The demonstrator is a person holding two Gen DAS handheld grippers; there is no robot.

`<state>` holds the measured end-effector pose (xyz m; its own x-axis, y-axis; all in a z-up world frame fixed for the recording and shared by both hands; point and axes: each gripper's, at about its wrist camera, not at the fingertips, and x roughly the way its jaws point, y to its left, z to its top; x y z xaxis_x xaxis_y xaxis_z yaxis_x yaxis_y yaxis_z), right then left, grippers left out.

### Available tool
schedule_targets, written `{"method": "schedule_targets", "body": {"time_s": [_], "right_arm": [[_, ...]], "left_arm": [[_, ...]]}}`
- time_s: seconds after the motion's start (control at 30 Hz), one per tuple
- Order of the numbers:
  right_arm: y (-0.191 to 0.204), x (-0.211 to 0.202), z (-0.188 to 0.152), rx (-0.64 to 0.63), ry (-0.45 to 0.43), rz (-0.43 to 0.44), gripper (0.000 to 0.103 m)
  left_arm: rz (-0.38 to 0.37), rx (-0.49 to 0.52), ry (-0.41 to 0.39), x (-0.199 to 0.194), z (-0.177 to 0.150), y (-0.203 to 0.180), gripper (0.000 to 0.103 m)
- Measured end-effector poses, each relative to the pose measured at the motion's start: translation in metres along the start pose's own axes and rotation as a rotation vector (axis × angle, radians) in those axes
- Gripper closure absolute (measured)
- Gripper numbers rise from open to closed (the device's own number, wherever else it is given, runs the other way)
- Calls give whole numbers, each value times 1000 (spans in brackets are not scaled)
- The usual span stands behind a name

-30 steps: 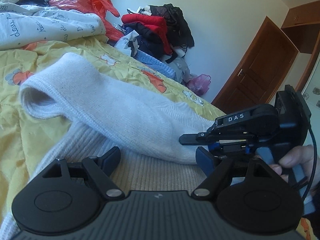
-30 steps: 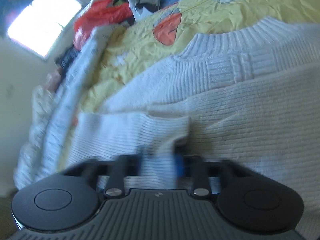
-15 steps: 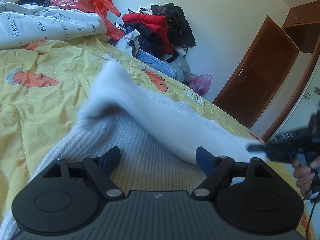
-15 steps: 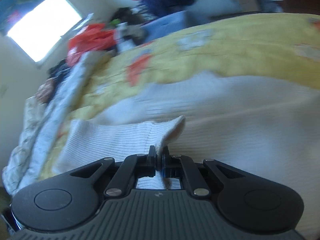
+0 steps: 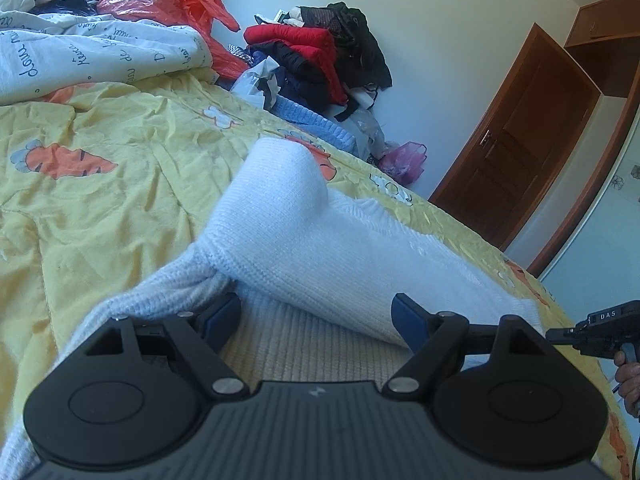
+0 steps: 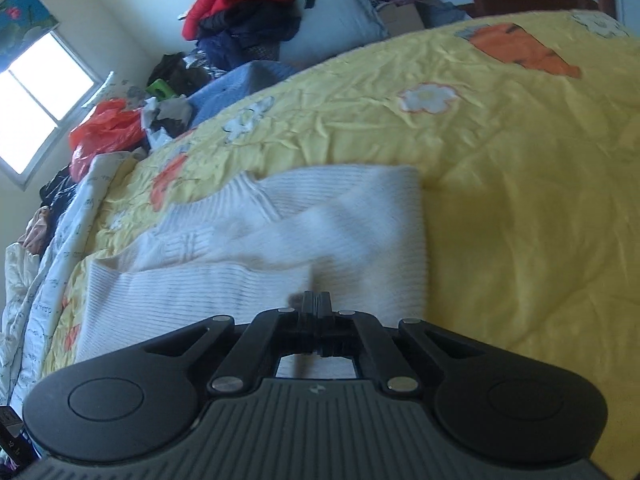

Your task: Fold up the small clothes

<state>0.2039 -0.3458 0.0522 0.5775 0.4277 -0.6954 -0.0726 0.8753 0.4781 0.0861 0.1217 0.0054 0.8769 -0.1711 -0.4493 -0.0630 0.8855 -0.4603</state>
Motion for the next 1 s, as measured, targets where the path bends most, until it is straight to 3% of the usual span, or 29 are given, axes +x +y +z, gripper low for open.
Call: {"method": "schedule_targets", "body": {"time_s": [0.1, 0.17, 0.2, 0.4, 0.43, 0.5, 0.53, 0.7, 0.8, 0.9, 0.97, 1.0], "right_arm": [[-9, -1, -5, 81, 1, 32, 76], [-14, -2, -8, 137, -17, 86, 45], [-13, -2, -10, 148, -27, 108, 42], [12, 14, -17, 53, 28, 96, 46], [20, 18, -20, 20, 40, 90, 55], [36, 26, -26, -76, 56, 28, 89], [42, 29, -28, -122, 59, -10, 92], [48, 6, -25, -158, -10, -11, 93], [29, 17, -34, -153, 22, -66, 94], [25, 9, -42, -116, -36, -26, 78], [24, -2, -41, -85, -62, -12, 60], [27, -9, -40, -94, -92, -12, 60]], "left_arm": [[1, 2, 1, 1, 0, 0, 20], [2, 4, 2, 1, 1, 1, 20], [1, 3, 2, 1, 1, 1, 20], [2, 4, 2, 1, 1, 0, 20], [2, 4, 2, 1, 1, 0, 20], [2, 4, 2, 1, 1, 0, 20], [2, 5, 2, 1, 1, 0, 20], [2, 5, 3, 1, 1, 0, 20], [6, 8, 3, 1, 1, 0, 20], [23, 85, 16, -5, 4, -14, 20], [-14, 190, 10, -12, 9, -31, 20], [-30, 236, -8, -16, 14, -40, 20]]}}
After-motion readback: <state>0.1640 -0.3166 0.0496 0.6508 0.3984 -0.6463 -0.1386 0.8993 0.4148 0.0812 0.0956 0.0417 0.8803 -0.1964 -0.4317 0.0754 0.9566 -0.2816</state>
